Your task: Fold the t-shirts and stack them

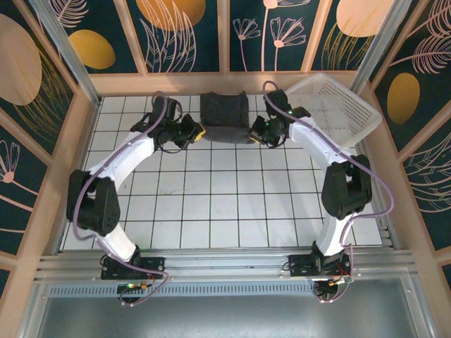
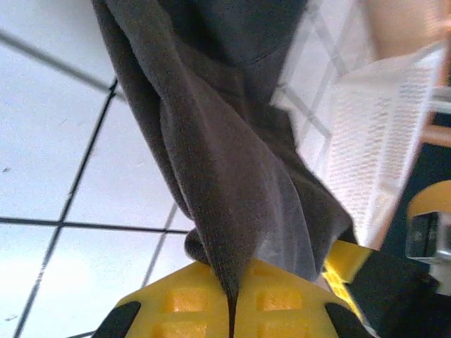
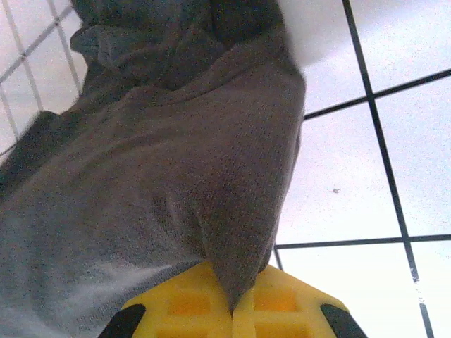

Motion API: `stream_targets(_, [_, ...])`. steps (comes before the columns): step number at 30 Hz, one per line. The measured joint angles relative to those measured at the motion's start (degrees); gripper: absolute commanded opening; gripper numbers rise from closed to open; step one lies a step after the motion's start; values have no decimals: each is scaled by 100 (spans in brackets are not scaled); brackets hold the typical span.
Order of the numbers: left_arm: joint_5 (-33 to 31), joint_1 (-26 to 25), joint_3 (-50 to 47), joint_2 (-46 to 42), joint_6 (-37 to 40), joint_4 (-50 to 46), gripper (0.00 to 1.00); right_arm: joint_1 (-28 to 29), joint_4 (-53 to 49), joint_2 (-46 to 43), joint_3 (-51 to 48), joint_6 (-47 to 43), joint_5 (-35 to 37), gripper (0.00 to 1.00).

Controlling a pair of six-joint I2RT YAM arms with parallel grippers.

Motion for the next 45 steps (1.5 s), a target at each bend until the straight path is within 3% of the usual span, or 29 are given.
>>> stream_targets(8, [382,0,-1298,-612,79,46,0,129,9,-444,-894,-83,-461,0])
stream_targets(15, [575,-9,-2522,-822,750,-955,0,678,-254,-527,-2302,-437,-1279,0])
stream_targets(22, [811,-149,-3412,-1633,992,-1611,0,1150,-466,-1189,-2962,-501,-1714,0])
stream_targets(28, [492,-142,-2680,-1779,1016,-1976,0,1075,-619,-1388,-2522,-310,-1620,0])
stream_targets(35, [24,4,-1174,-1578,831,-2015,0,640,-935,-861,-741,-203,-1335,0])
stream_targets(41, [-116,245,-11,-549,577,-1593,0,197,-944,245,745,-66,-1193,0])
stream_targets(45, [-149,455,1064,715,533,-1290,0,-37,-807,1397,1937,11,-1080,0])
